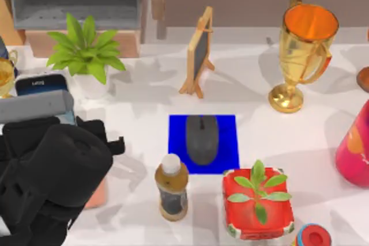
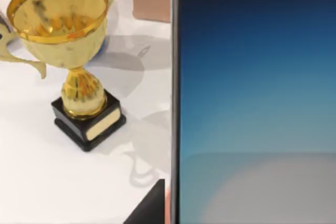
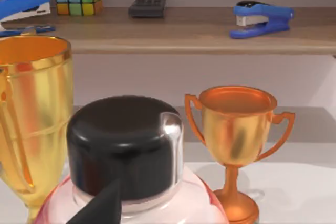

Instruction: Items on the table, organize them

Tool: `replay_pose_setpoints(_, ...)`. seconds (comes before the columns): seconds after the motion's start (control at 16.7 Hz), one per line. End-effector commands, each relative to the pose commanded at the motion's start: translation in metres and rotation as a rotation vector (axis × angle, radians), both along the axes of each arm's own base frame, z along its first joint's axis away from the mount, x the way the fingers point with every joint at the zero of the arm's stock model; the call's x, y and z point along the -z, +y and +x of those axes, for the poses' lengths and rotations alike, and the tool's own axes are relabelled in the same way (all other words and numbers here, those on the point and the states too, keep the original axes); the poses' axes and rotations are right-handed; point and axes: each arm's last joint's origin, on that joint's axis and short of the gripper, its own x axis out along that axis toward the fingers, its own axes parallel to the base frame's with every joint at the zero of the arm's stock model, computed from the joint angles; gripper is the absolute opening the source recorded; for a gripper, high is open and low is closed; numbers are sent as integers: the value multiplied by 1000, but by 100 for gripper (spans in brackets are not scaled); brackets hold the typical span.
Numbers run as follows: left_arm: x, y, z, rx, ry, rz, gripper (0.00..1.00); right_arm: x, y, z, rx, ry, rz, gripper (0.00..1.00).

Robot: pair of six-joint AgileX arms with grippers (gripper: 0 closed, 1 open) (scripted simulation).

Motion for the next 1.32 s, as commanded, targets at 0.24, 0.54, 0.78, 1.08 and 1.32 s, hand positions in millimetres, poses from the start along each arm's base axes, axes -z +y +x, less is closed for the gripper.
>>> replay_pose_setpoints(0.24, 0, 0, 0, 0, 0, 0, 38, 0, 0, 0, 0, 0, 0, 100)
replay_pose_setpoints(0.54, 0, 0, 0, 0, 0, 0, 75, 0, 0, 0, 0, 0, 0, 100)
replay_pose_setpoints(0.78, 0, 0, 0, 0, 0, 0, 100, 0, 0, 0, 0, 0, 0, 100)
replay_pose_setpoints(1.08, 0, 0, 0, 0, 0, 0, 100, 0, 0, 0, 0, 0, 0, 100)
replay_pose_setpoints(1.32, 0, 0, 0, 0, 0, -1, 100, 0, 0, 0, 0, 0, 0, 100)
